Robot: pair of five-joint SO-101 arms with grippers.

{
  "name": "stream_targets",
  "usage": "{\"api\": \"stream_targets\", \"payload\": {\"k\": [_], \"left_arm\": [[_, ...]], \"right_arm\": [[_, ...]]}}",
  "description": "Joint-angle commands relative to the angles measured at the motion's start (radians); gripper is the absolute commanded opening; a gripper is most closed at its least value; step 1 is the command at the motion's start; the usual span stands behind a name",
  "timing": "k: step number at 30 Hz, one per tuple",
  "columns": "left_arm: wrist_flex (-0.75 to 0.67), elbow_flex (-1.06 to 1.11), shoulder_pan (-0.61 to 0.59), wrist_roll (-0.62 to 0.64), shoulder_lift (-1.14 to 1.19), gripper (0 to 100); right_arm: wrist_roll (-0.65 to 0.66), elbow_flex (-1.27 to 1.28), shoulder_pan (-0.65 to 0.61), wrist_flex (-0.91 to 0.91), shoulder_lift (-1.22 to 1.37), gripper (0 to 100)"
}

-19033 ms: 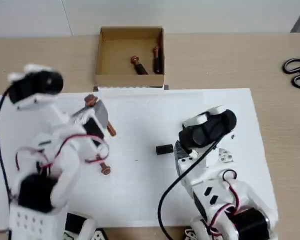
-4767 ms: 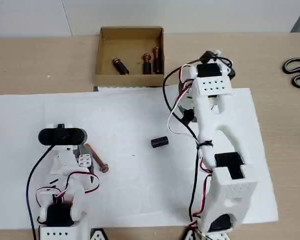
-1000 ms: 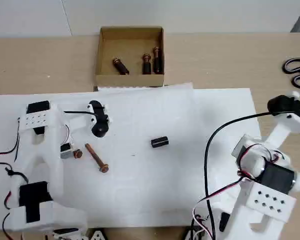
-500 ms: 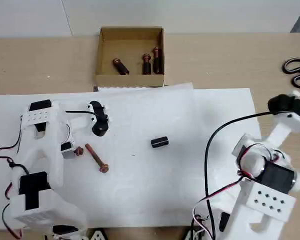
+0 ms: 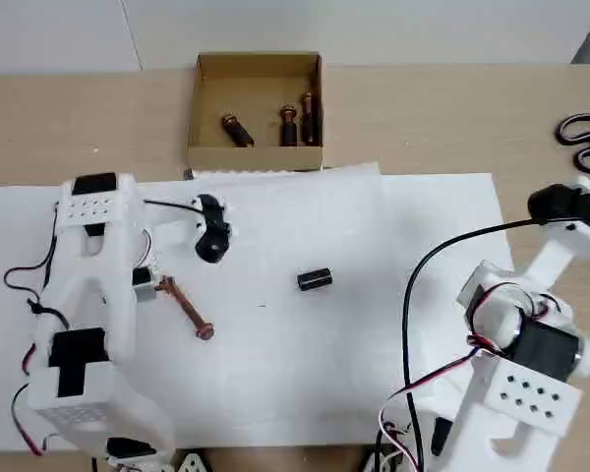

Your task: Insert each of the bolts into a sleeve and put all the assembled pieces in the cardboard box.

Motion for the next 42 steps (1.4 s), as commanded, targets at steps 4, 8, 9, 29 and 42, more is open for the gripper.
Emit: {"api": "stream_targets", "payload": {"k": [4,8,9,29,42], "left_arm": [[0.114,-0.111,0.015,-0.331,-0.008,1],[0.114,-0.111,0.012,-0.278,-0.107,1],[0.114,-0.11,0.015,-0.269,-0.146,1],[-0.041,-0.105,0.311,0.931,-0.606,1],[0.021,-0.105,0.342,1.484,-0.795,1]], "right_arm": [[0.005,-0.014,0.005,-0.012,-0.019,0.2],[0.005,-0.015,0.002,-0.012,-0.03,0.2],[0.005,-0.015,-0.01,-0.005,-0.051,0.2],[0.003,-0.008,-0.498,0.185,-0.378,0.2],[0.218,-0.006,-0.722,0.153,-0.46,0.4]]}}
